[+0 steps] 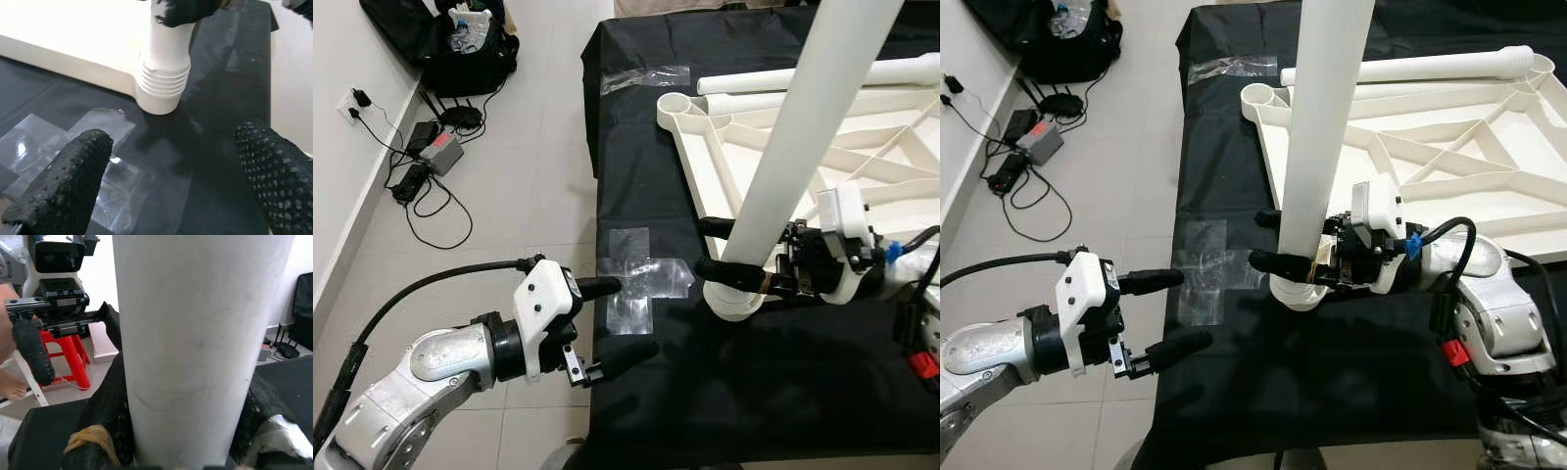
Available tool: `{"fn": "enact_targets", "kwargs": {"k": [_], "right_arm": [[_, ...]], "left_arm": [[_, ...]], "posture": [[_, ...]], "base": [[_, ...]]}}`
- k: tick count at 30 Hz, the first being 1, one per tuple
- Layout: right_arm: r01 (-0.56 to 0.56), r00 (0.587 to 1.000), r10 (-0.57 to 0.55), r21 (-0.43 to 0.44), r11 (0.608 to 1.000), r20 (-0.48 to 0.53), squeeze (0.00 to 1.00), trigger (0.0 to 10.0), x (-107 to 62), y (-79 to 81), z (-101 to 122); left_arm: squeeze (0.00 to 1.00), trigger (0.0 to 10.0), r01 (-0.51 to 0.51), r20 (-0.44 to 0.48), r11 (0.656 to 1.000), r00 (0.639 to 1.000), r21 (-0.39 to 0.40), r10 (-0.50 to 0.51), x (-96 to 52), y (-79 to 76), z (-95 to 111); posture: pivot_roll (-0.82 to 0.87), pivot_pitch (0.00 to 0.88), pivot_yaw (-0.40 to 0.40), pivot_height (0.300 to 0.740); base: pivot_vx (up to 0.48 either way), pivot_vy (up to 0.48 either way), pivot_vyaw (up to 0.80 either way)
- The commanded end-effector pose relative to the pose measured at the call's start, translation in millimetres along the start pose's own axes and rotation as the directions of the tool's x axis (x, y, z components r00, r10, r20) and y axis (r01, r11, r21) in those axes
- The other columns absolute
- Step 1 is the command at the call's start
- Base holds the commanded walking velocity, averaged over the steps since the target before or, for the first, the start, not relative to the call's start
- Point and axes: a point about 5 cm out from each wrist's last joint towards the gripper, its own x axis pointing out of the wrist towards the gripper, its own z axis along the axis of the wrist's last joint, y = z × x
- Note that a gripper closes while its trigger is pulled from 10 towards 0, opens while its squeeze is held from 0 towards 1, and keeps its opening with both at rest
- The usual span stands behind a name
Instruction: Building children table
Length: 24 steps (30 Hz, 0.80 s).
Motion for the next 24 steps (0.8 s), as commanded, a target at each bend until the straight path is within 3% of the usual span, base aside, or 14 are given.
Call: {"fn": "enact_targets", "kwargs": {"k": [1,16,24], "right_arm": [[0.022,1.0,-0.022,0.001,1.0,0.006,0.0,10.0,-1.4,1.6,-2.5],[0.016,1.0,-0.017,0.032,0.999,0.014,0.0,10.0,-8.4,10.6,-1.9],[0.062,0.998,-0.062,0.018,0.998,-0.006,0.0,10.0,-10.7,7.8,-4.7]], "left_arm": [[0.0,10.0,0.035,-0.005,0.999,0.999,-0.008,-0.035,2.1,-6.6,-0.9],[0.0,10.0,0.053,-0.011,0.999,0.999,-0.008,-0.053,2.6,-9.0,-1.4],[0.0,10.0,0.058,-0.011,0.998,0.998,-0.007,-0.058,2.9,-8.7,-0.6]], "posture": [[0.04,0.316,0.068,0.74],[0.04,0.302,0.072,0.74],[0.04,0.303,0.077,0.74]], "base": [[0.0,0.0,0.0],[0.0,0.0,0.0],[0.0,0.0,0.0]]}}
